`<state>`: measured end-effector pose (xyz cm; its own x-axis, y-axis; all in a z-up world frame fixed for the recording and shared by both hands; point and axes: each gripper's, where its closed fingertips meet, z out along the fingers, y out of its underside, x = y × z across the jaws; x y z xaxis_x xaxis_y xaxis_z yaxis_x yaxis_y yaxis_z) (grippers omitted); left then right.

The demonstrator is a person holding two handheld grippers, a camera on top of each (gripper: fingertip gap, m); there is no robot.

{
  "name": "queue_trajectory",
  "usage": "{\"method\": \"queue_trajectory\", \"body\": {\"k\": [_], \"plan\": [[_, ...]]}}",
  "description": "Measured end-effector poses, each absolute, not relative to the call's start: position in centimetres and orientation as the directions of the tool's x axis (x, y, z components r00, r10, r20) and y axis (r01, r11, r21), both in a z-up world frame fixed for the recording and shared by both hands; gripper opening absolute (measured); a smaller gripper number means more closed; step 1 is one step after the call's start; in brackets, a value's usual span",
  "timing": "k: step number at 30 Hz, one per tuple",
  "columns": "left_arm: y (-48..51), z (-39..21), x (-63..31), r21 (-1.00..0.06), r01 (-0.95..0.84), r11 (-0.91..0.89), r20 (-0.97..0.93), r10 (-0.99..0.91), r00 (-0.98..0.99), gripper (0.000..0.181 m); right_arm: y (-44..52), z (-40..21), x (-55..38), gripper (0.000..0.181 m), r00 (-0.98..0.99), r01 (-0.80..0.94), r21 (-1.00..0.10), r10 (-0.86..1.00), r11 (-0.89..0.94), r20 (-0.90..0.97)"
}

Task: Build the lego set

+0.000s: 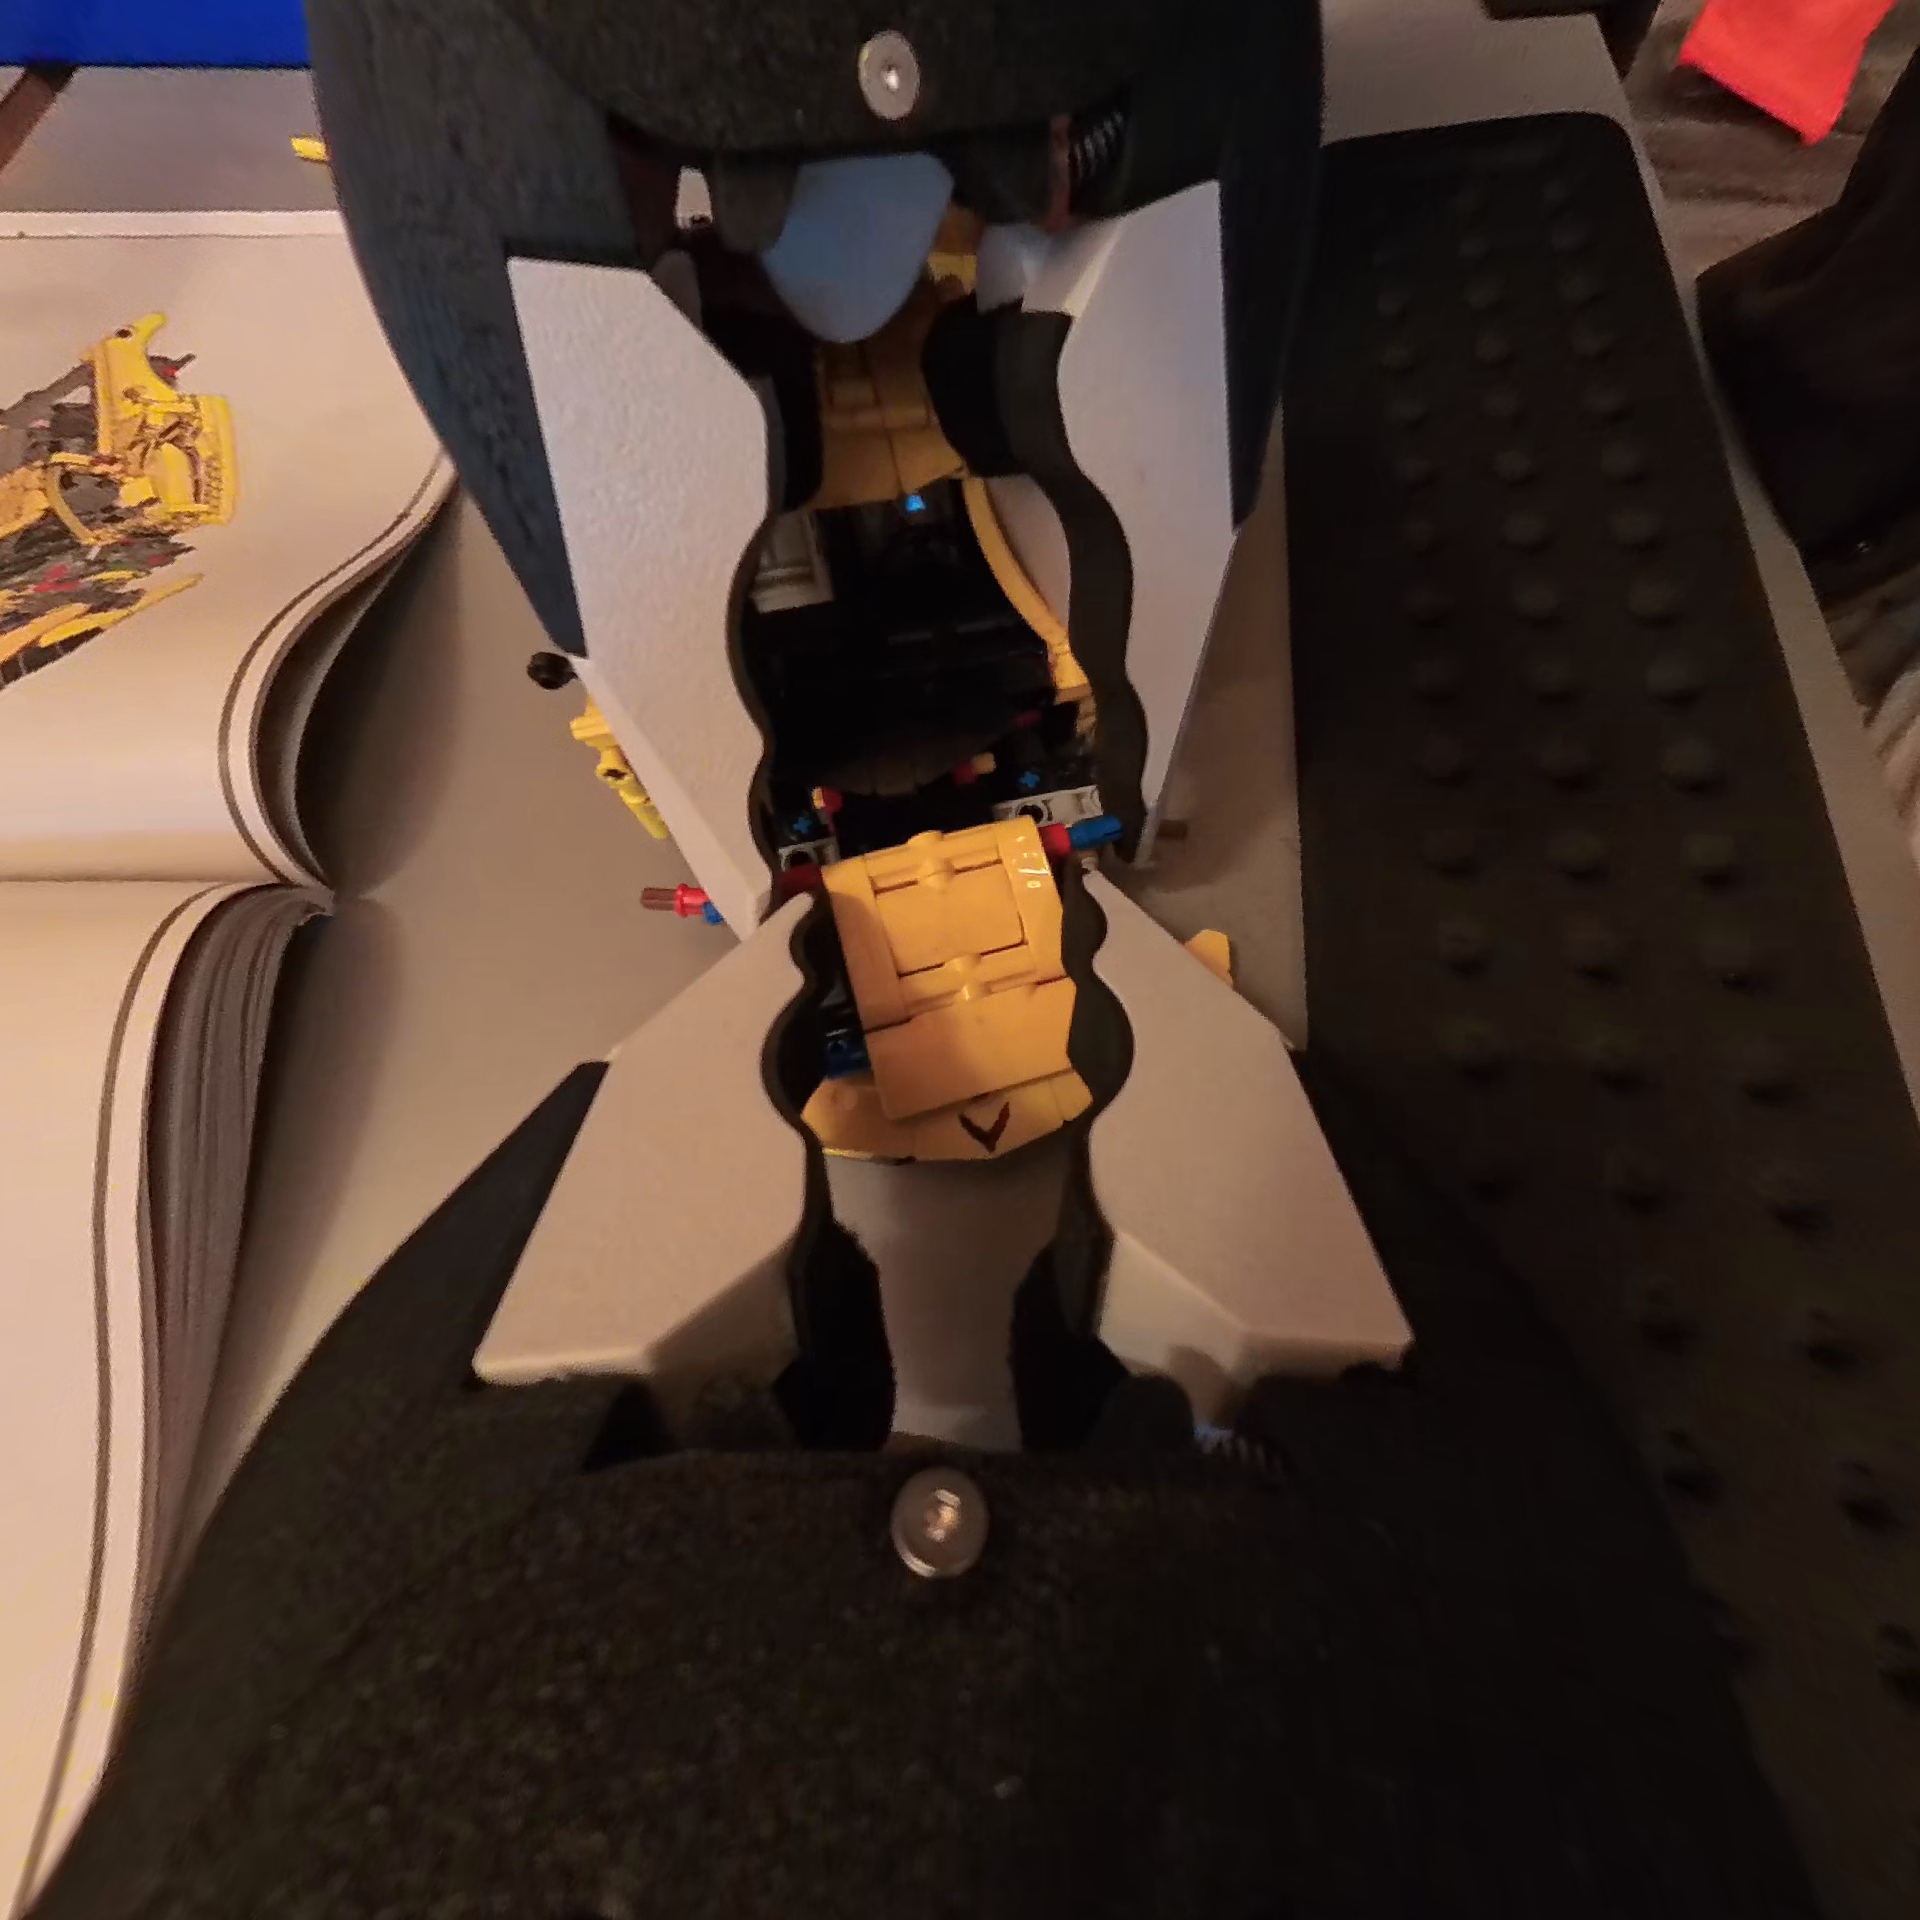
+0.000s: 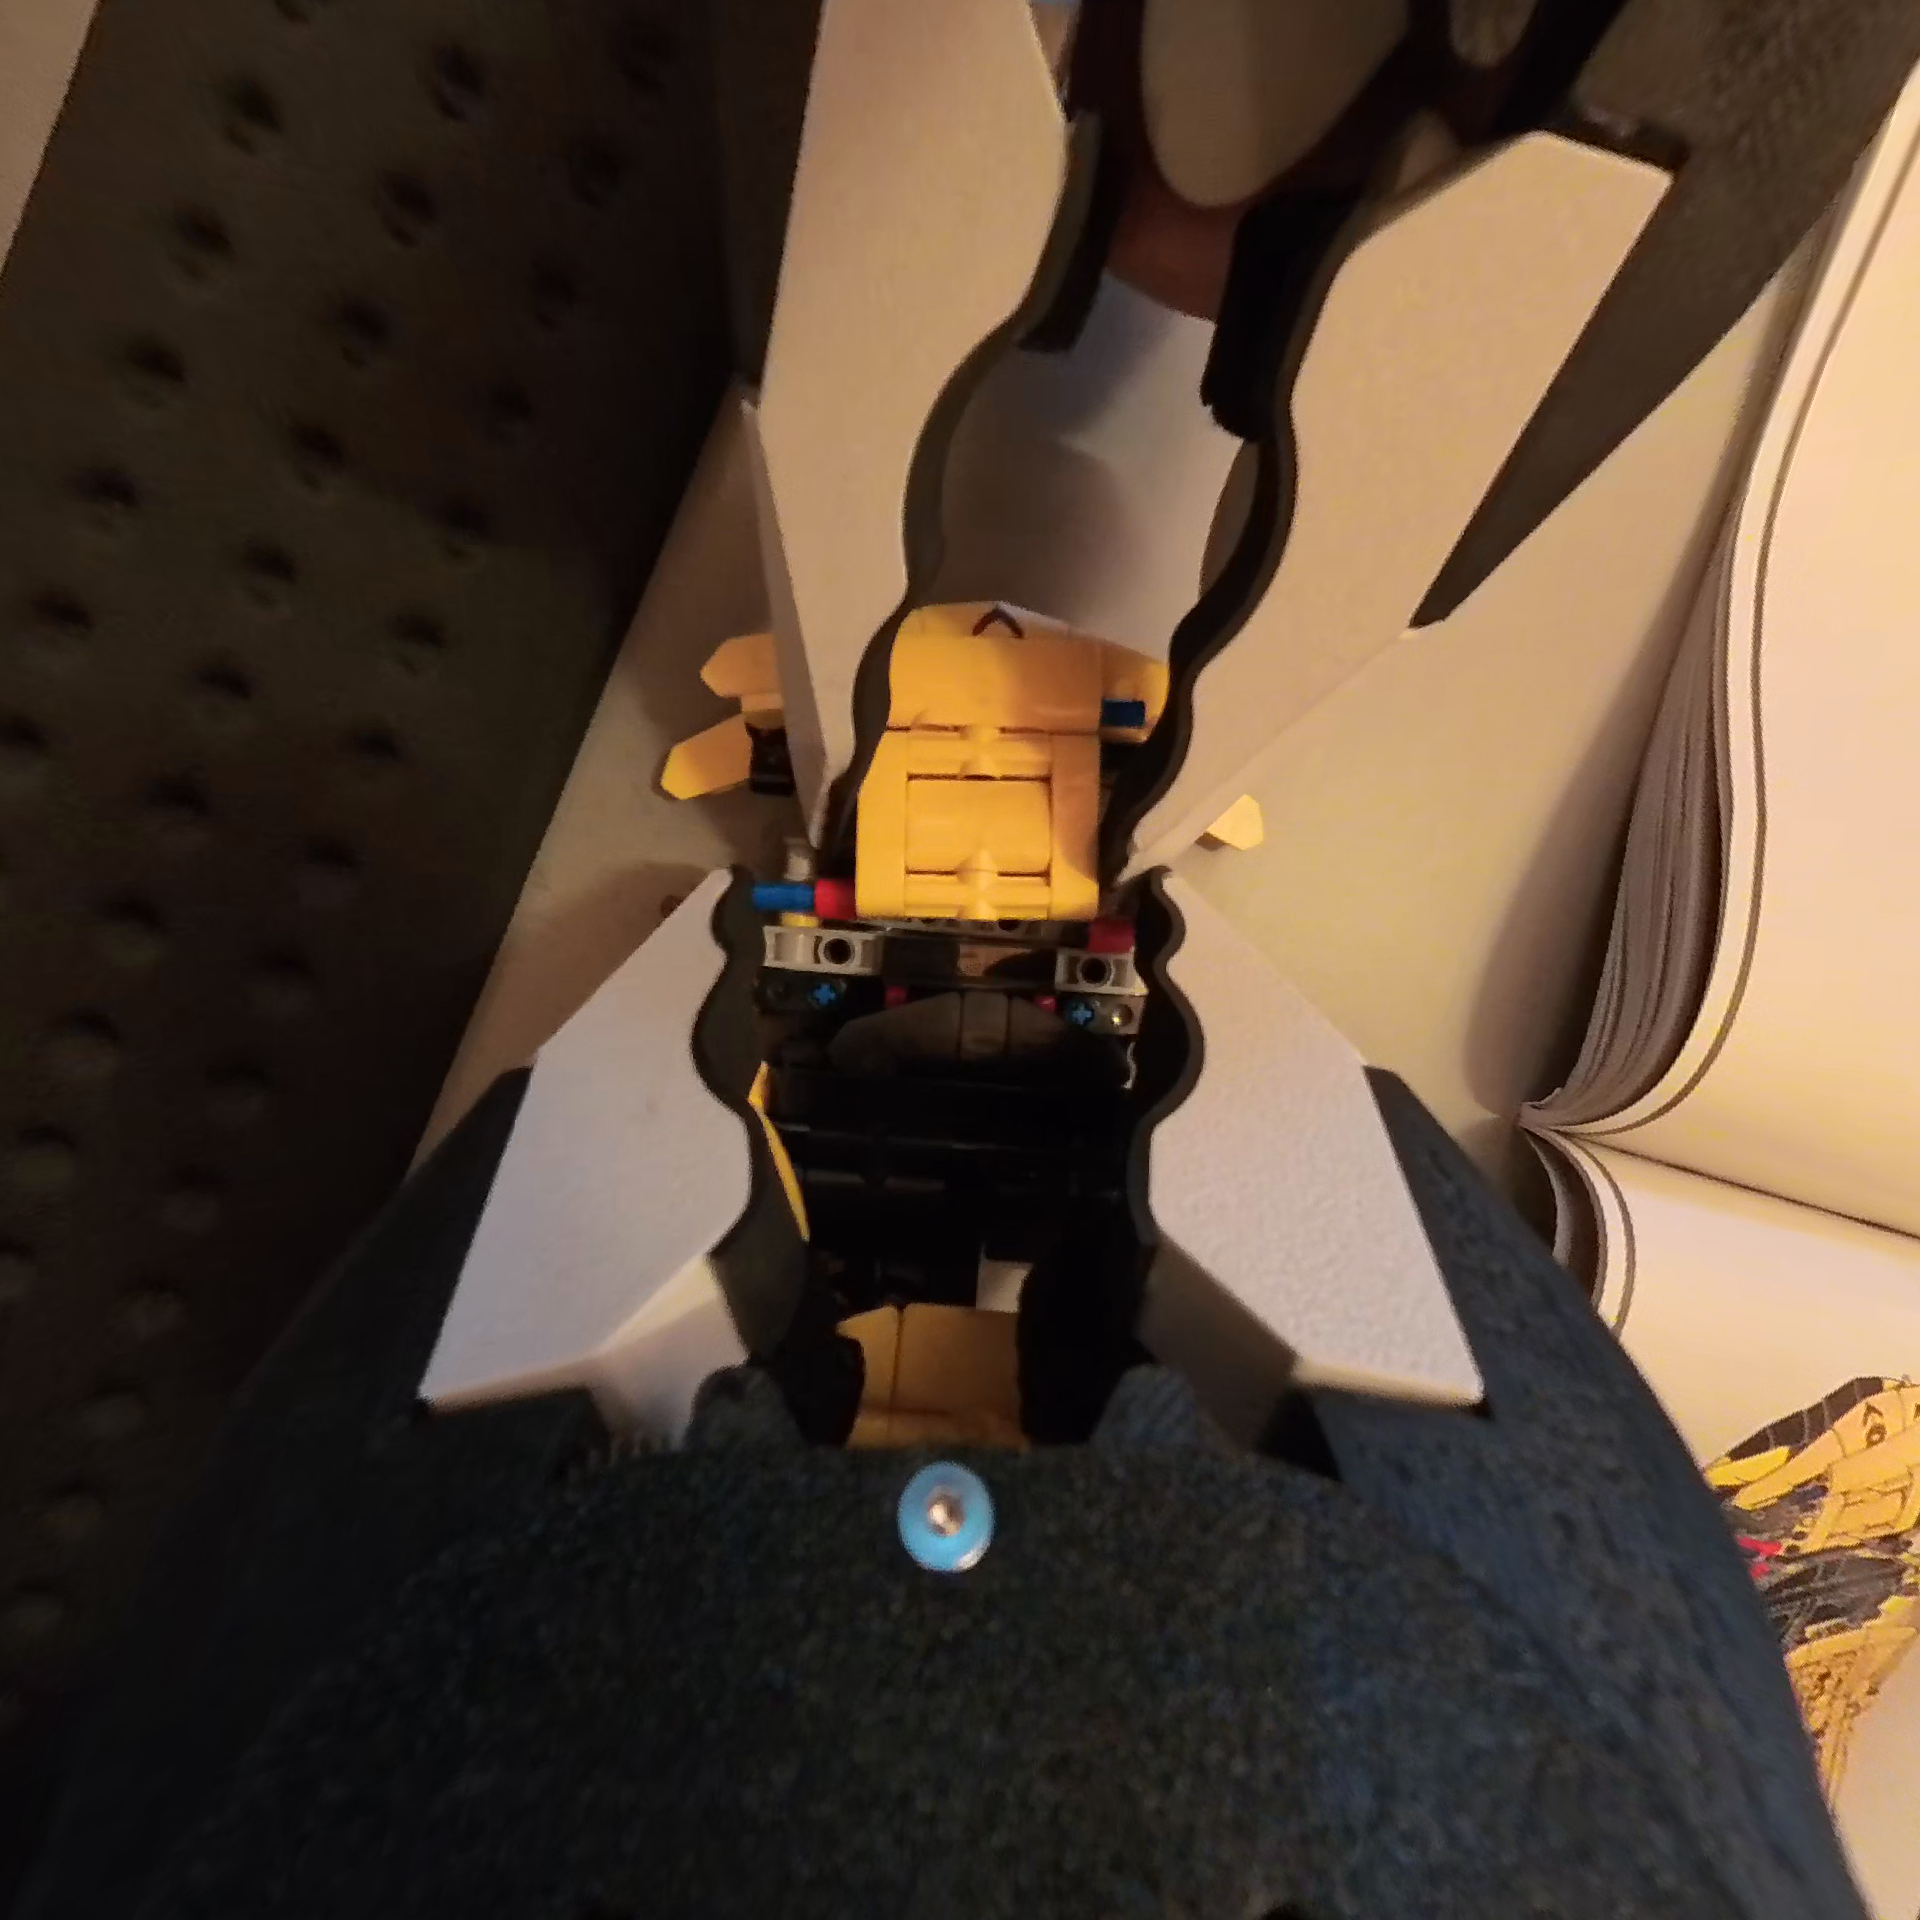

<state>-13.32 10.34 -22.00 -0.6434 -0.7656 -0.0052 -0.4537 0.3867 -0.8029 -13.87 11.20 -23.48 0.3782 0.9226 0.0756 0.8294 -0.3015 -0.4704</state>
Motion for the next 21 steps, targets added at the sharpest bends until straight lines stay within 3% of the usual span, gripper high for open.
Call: {"method": "queue_trajectory", "body": {"k": [14,18,21], "plan": [[10.2,-21.9,-13.3,-0.817,-0.441,0.372,-0.008,-0.772,-0.636,0.044,11.1,-23.2,-13.9,0.071,0.387,0.810,-0.493,0.921,-0.317,0.043],[10.2,-21.8,-13.3,-0.823,-0.455,0.340,0.014,-0.789,-0.615,0.044,10.6,-23.0,-14.2,0.083,0.361,0.811,-0.493,0.933,-0.316,-0.006],[10.4,-21.4,-13.4,-0.835,-0.430,0.343,-0.023,-0.802,-0.597,0.046,9.6,-21.7,-15.0,0.105,0.379,0.749,-0.528,0.913,-0.400,-0.154]]}}
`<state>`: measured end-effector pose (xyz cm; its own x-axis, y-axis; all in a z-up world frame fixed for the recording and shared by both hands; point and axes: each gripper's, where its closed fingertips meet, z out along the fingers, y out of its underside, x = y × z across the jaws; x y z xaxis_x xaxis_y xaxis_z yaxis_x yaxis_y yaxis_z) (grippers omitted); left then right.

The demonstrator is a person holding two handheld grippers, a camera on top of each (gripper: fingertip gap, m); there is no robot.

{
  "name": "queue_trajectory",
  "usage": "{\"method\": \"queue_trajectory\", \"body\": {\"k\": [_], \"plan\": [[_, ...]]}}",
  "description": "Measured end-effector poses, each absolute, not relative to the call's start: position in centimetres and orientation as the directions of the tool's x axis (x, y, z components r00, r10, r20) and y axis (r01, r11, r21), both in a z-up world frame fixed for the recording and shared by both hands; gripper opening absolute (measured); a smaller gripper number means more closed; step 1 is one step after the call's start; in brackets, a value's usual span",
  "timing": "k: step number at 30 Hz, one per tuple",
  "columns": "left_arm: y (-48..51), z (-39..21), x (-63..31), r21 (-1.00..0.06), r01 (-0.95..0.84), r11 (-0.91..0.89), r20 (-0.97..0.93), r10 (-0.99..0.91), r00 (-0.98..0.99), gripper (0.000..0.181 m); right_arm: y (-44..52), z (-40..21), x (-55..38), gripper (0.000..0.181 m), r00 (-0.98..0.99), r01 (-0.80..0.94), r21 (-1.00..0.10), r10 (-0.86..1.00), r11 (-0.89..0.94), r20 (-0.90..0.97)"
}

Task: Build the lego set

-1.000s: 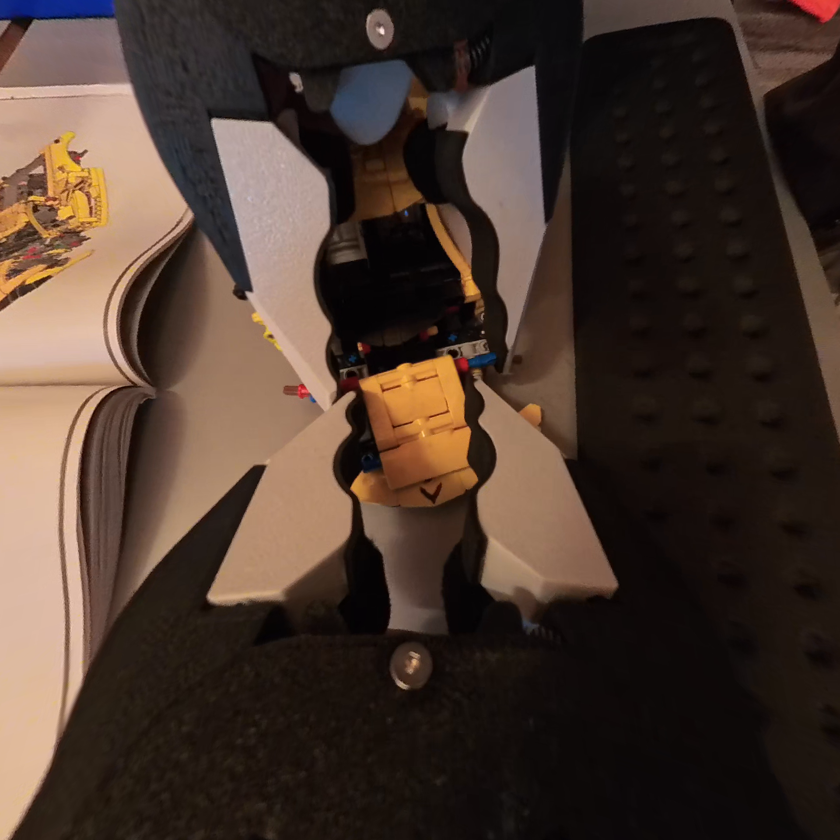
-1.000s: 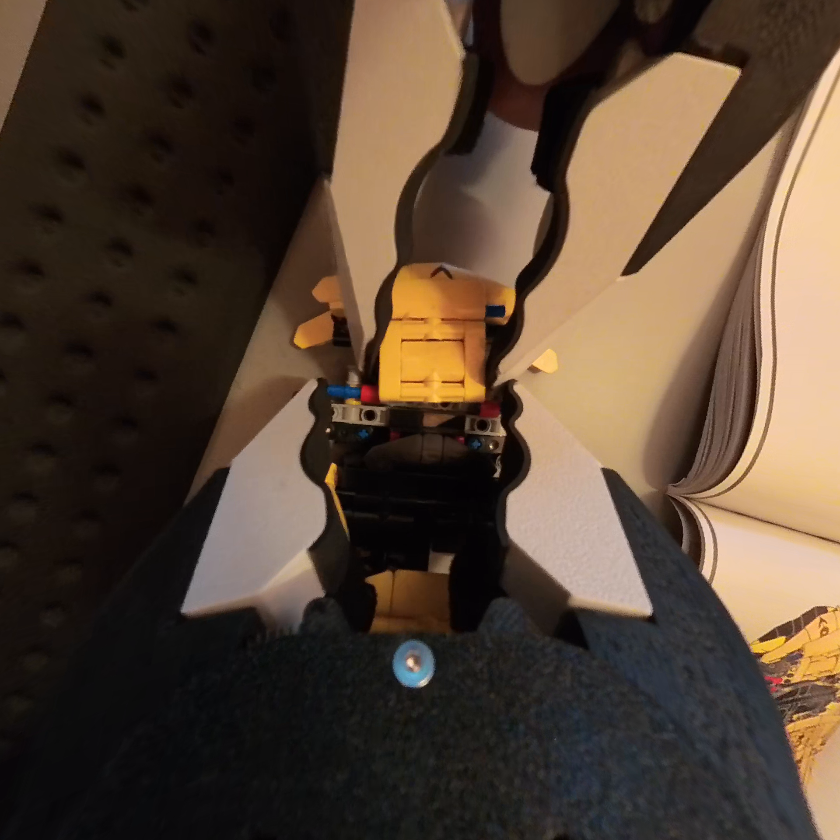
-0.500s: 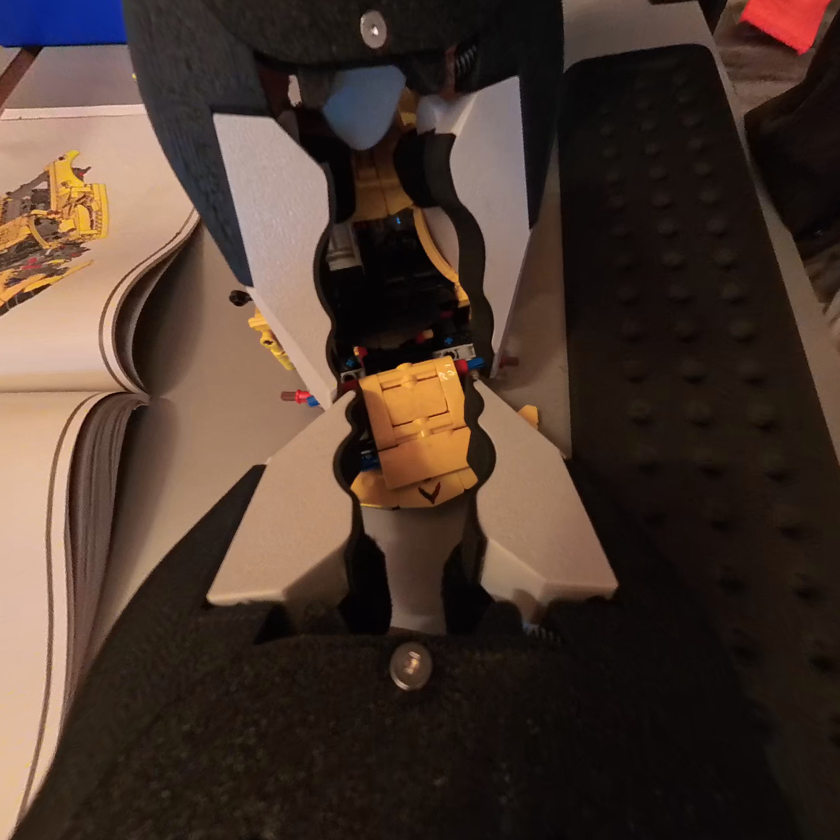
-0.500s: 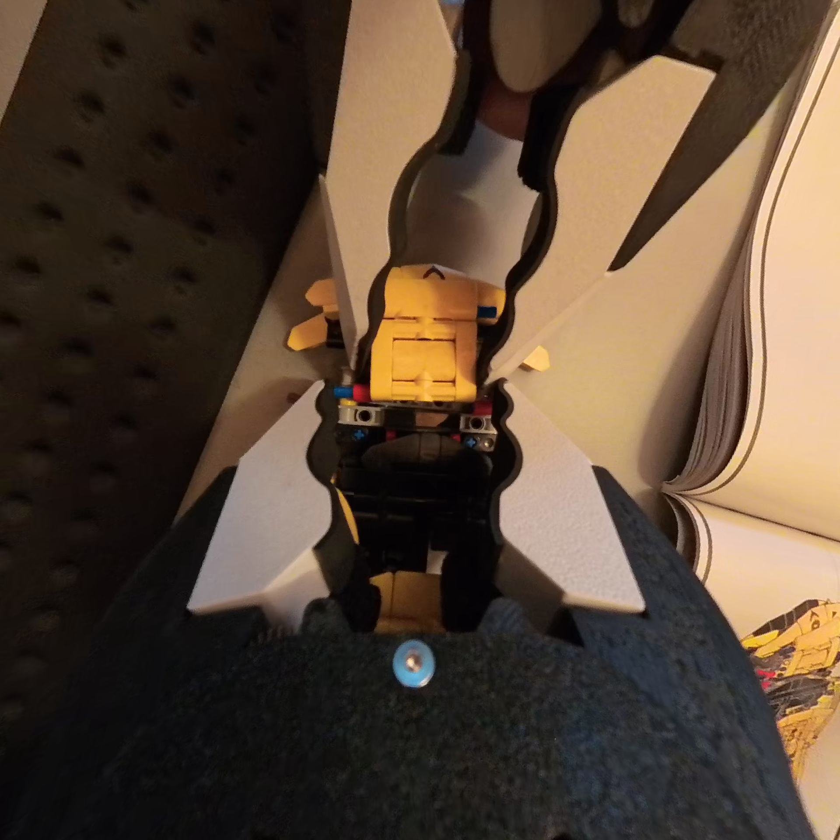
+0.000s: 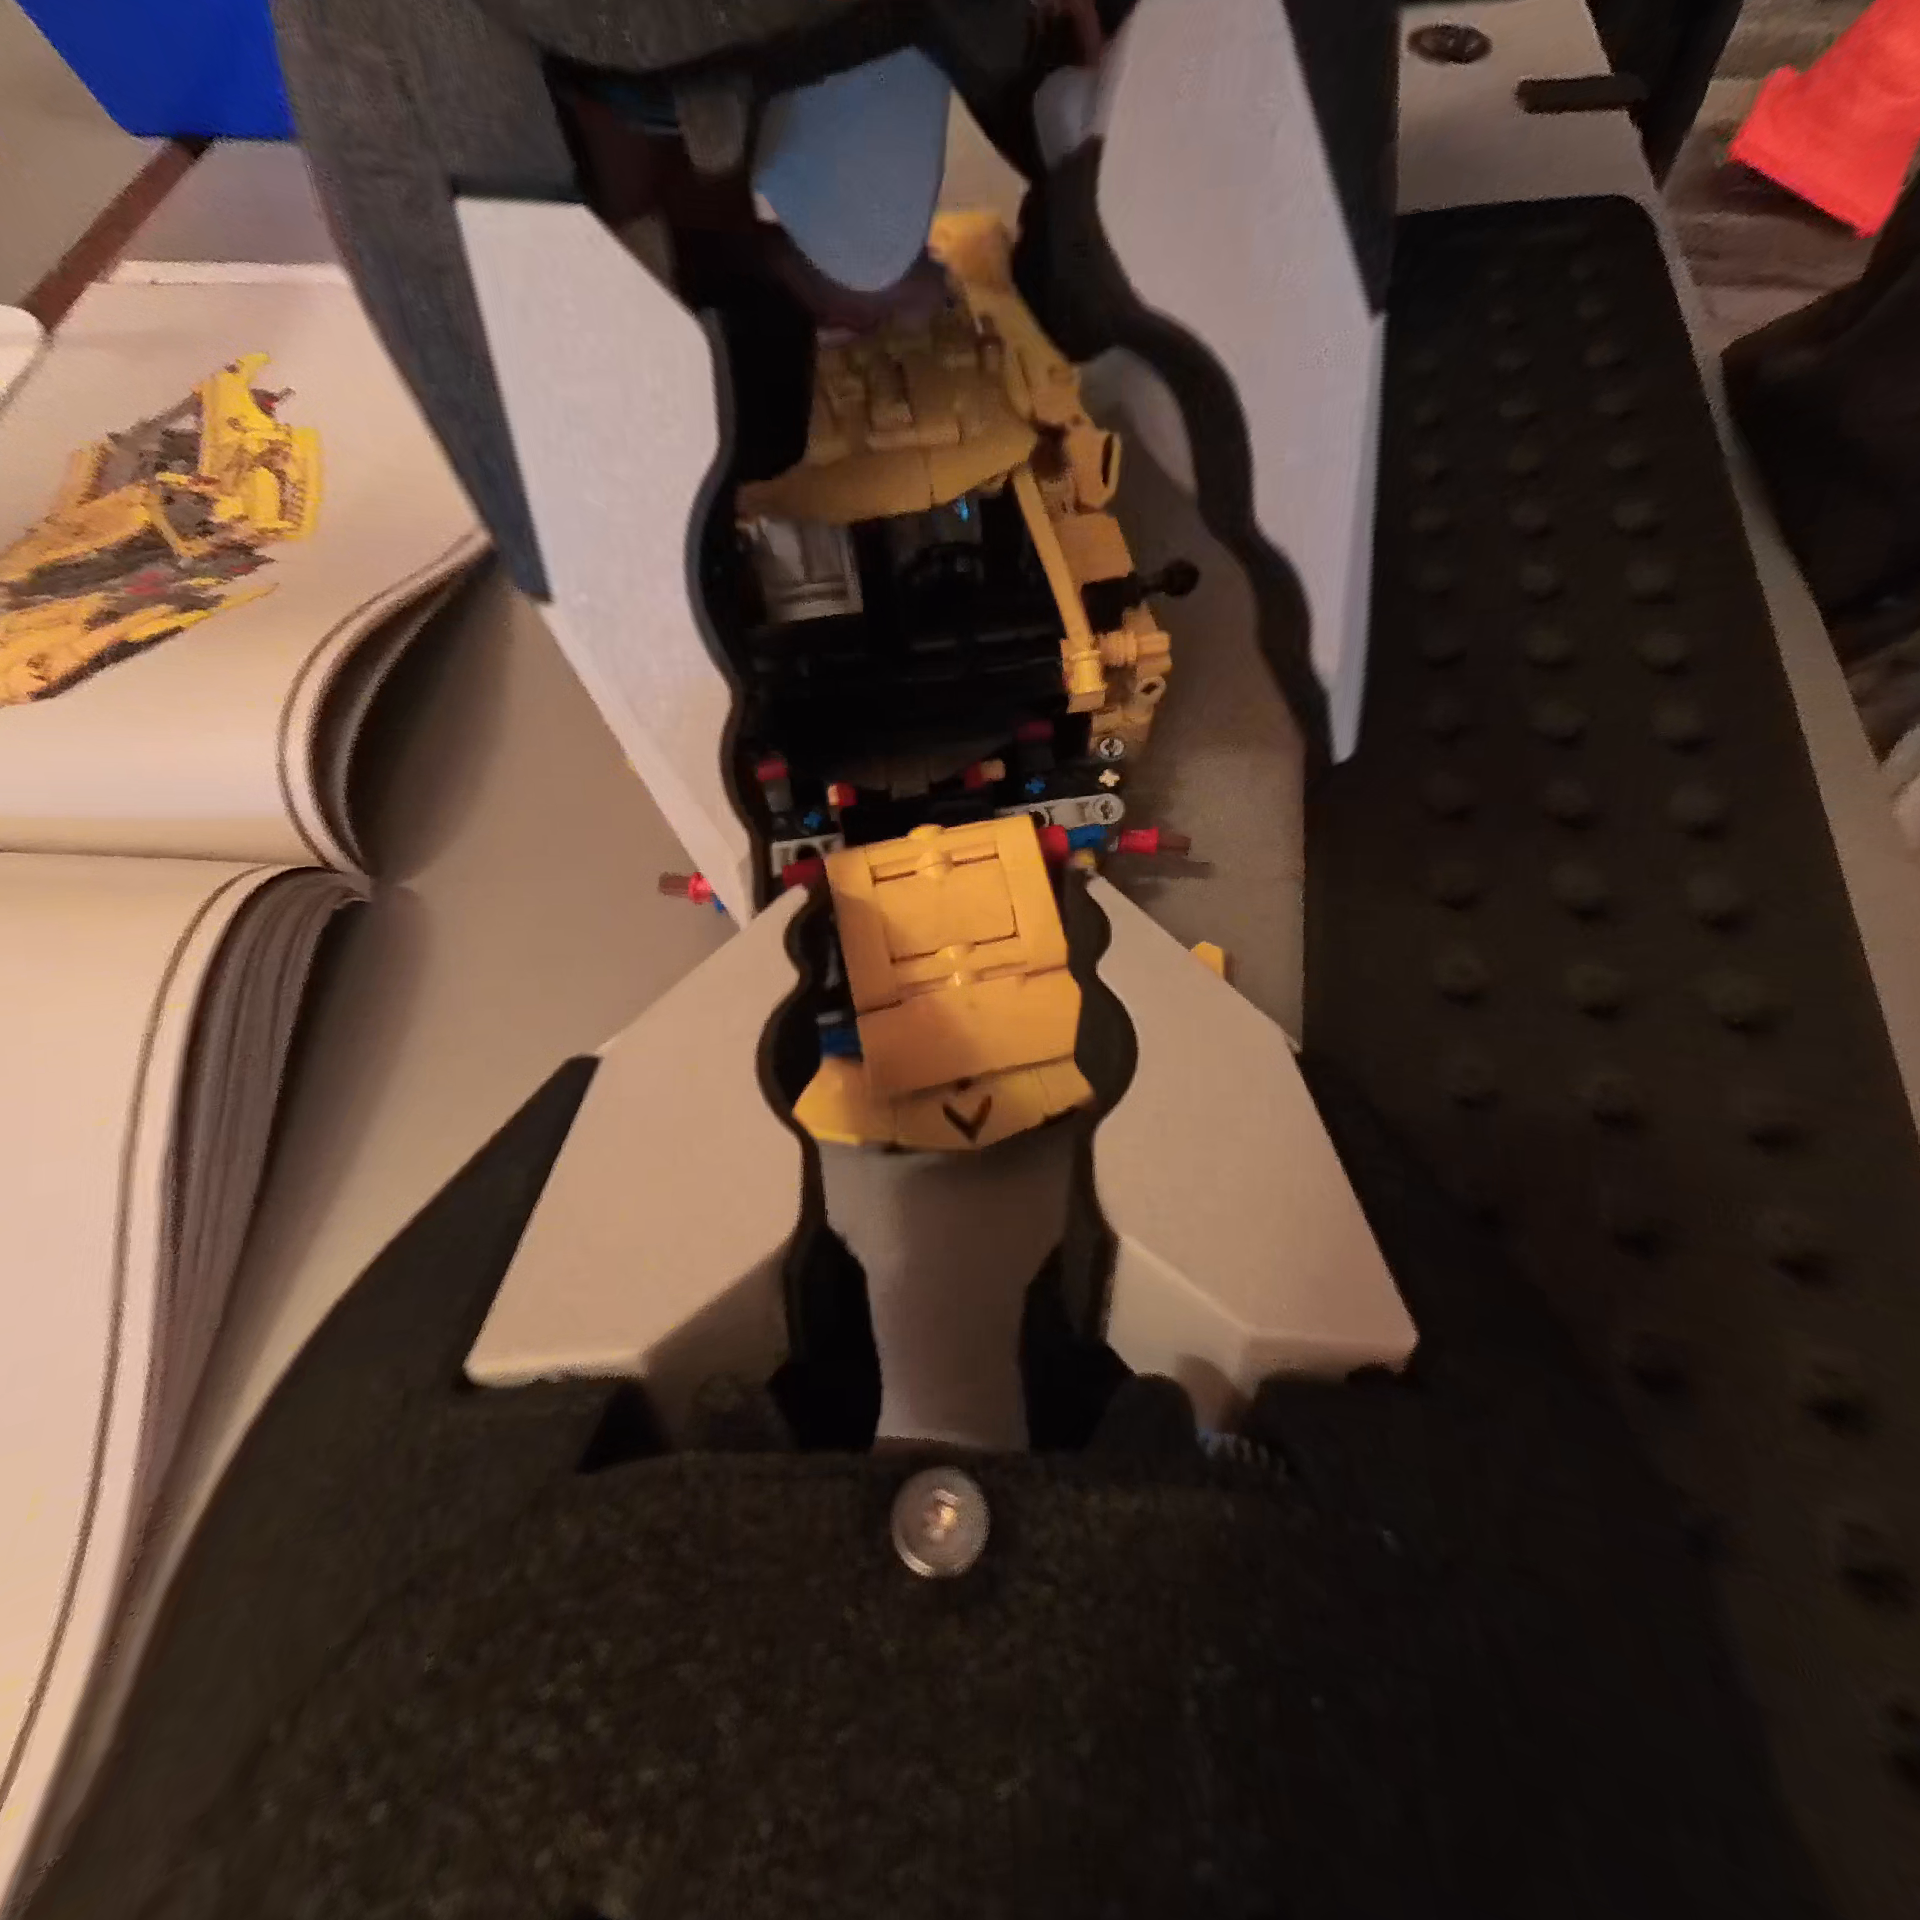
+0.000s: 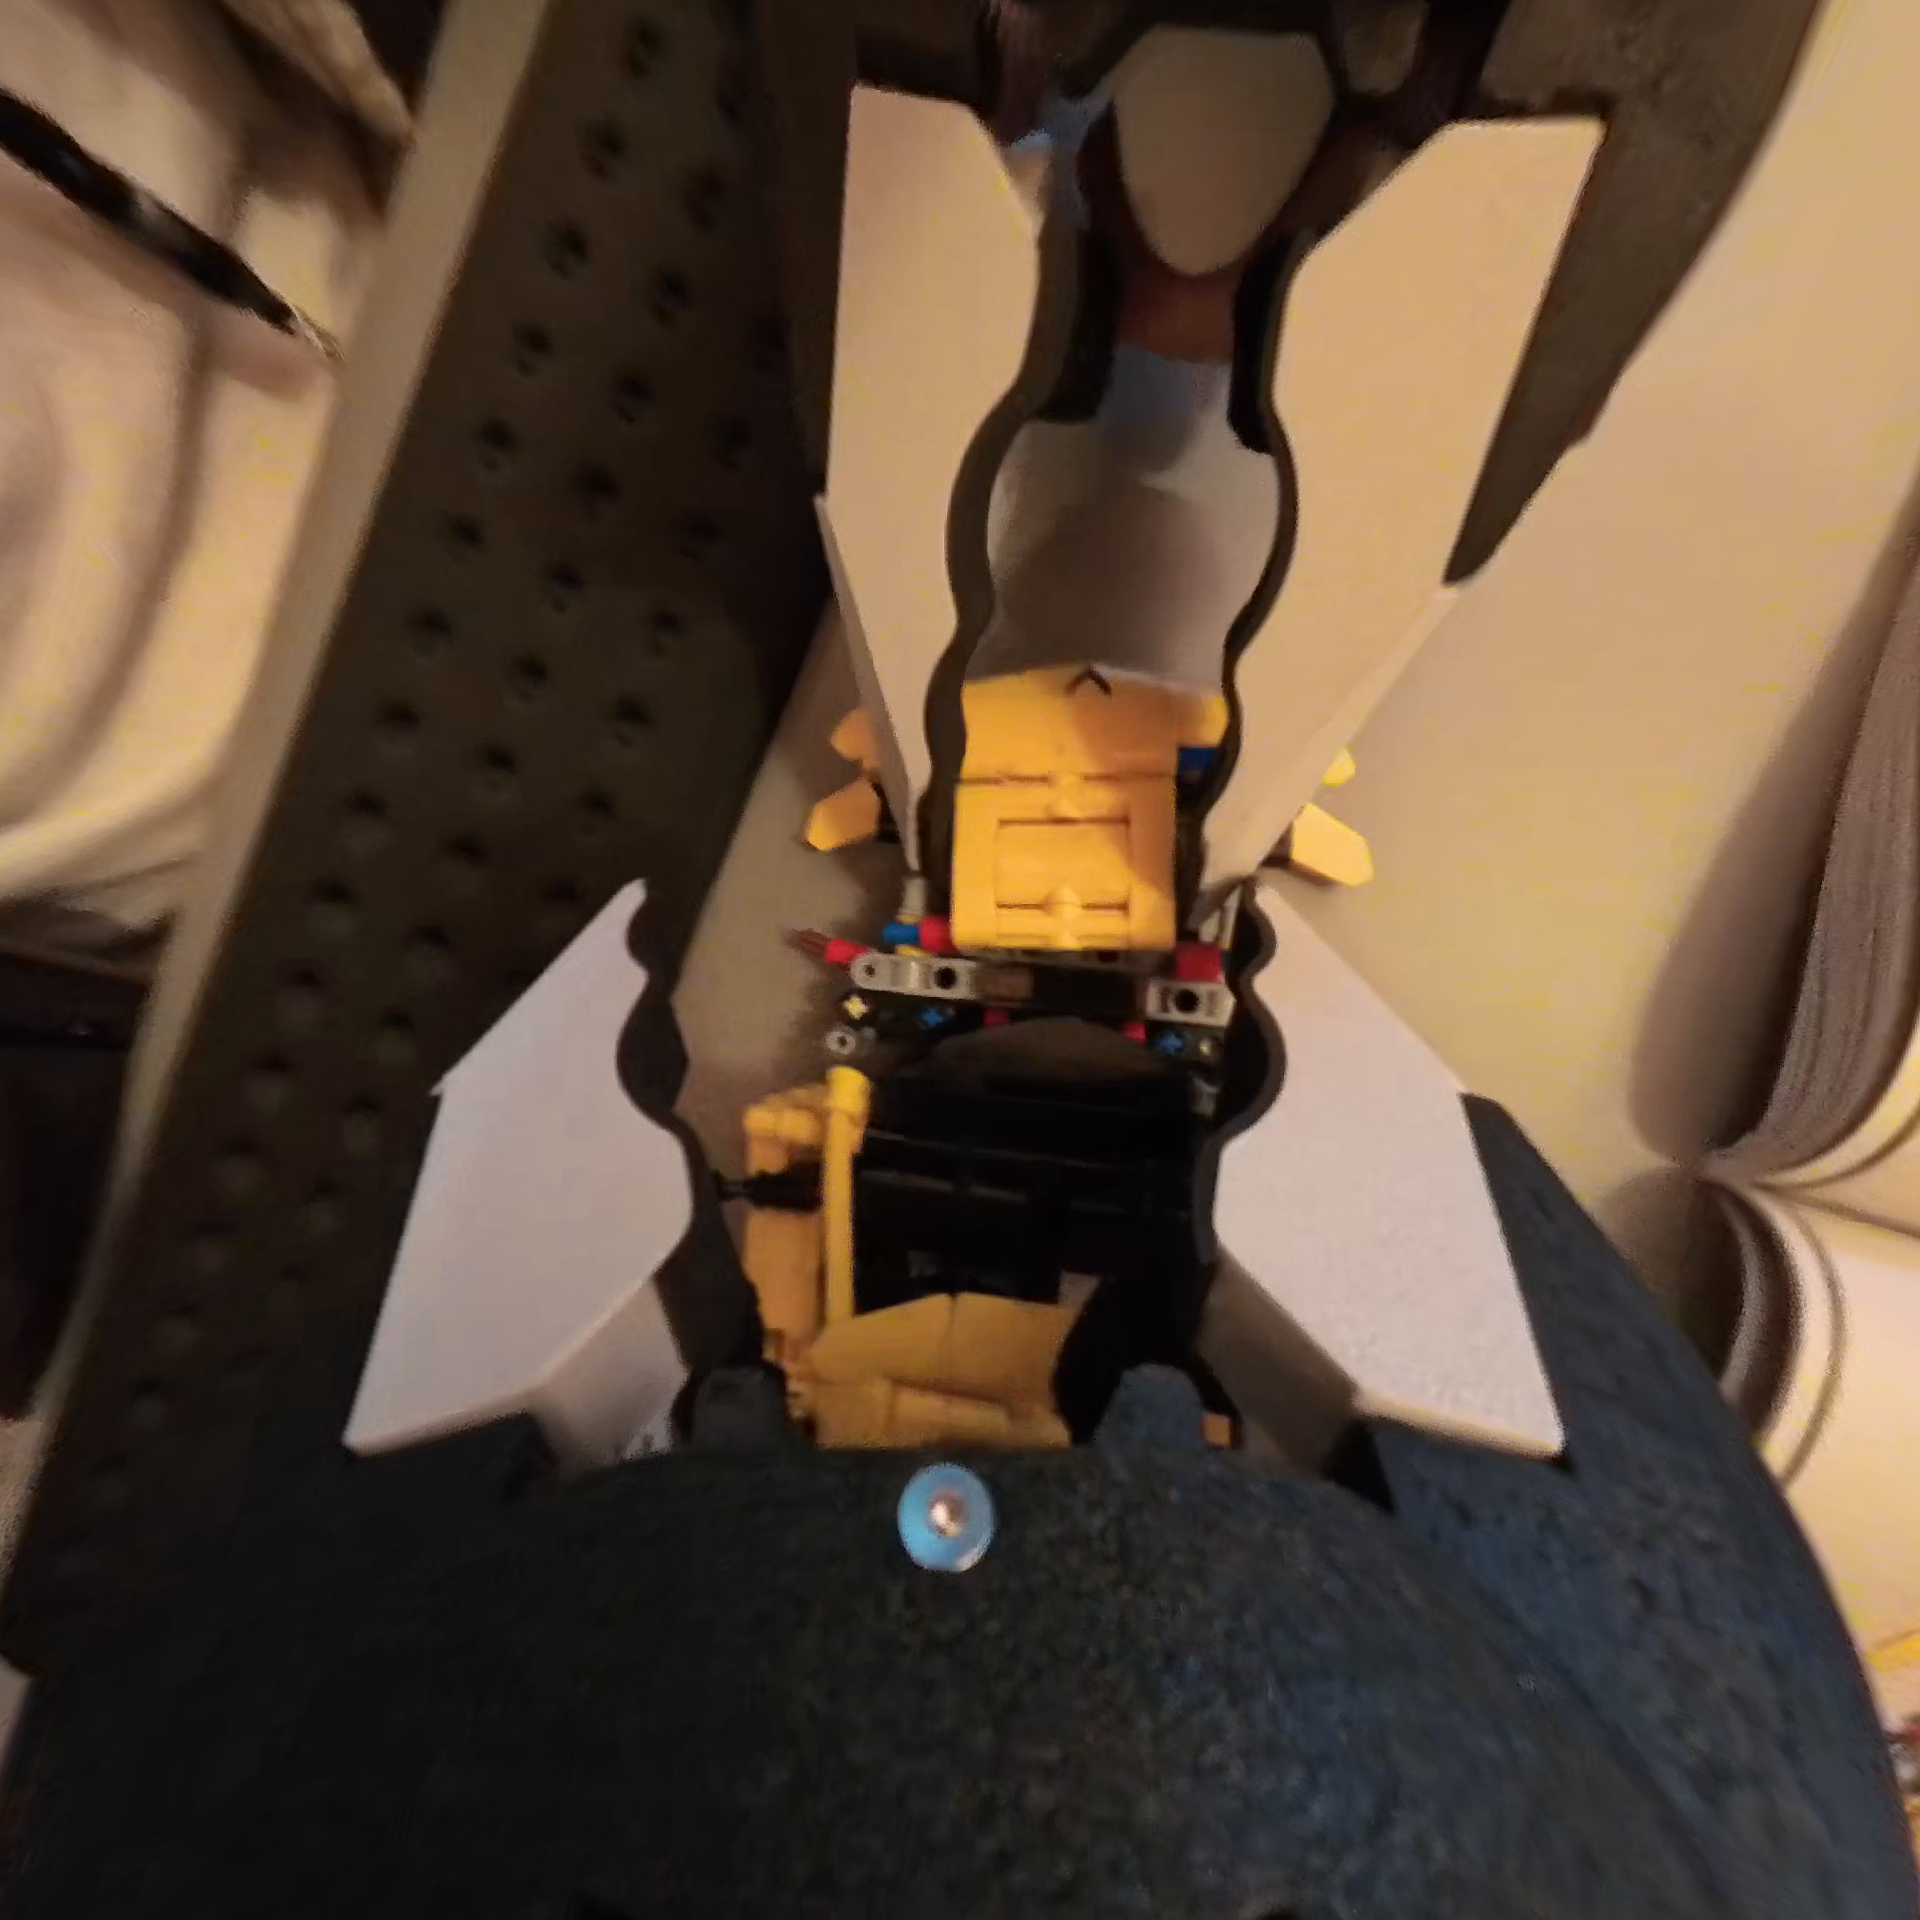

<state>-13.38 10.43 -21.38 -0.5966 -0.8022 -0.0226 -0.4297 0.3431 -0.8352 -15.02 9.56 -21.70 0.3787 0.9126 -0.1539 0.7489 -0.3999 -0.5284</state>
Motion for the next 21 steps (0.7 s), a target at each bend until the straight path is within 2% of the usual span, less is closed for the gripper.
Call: {"method": "queue_trajectory", "body": {"k": [1,3,6,10,14,21], "plan": [[10.6,-20.9,-13.5,-0.847,-0.411,0.336,-0.035,-0.808,-0.588,0.046,9.5,-21.2,-14.9,0.100,0.415,0.725,-0.537,0.896,-0.431,-0.159],[11.2,-19.9,-13.7,-0.873,-0.387,0.297,-0.029,-0.824,-0.567,0.047,9.2,-19.8,-14.8,0.078,0.446,0.690,-0.588,0.888,-0.422,-0.114],[11.4,-19.7,-14.2,-0.875,-0.402,0.269,0.002,-0.829,-0.560,0.052,10.0,-17.5,-14.0,0.078,0.558,0.580,-0.691,0.828,-0.433,-0.050],[10.8,-20.8,-13.9,-0.847,-0.427,0.318,-0.022,-0.822,-0.569,0.056,10.7,-17.6,-10.2,0.078,0.743,0.481,-0.685,0.669,-0.548,-0.014],[10.6,-21.7,-13.6,-0.812,-0.441,0.383,-0.070,-0.814,-0.577,0.054,10.9,-18.7,-9.3,0.076,0.794,0.420,-0.663,0.605,-0.619,-0.062],[10.3,-21.7,-13.6,-0.788,-0.441,0.430,-0.067,-0.771,-0.633,0.051,12.1,-19.8,-9.0,0.065,0.728,0.519,-0.608,0.684,-0.601,-0.055]]}}
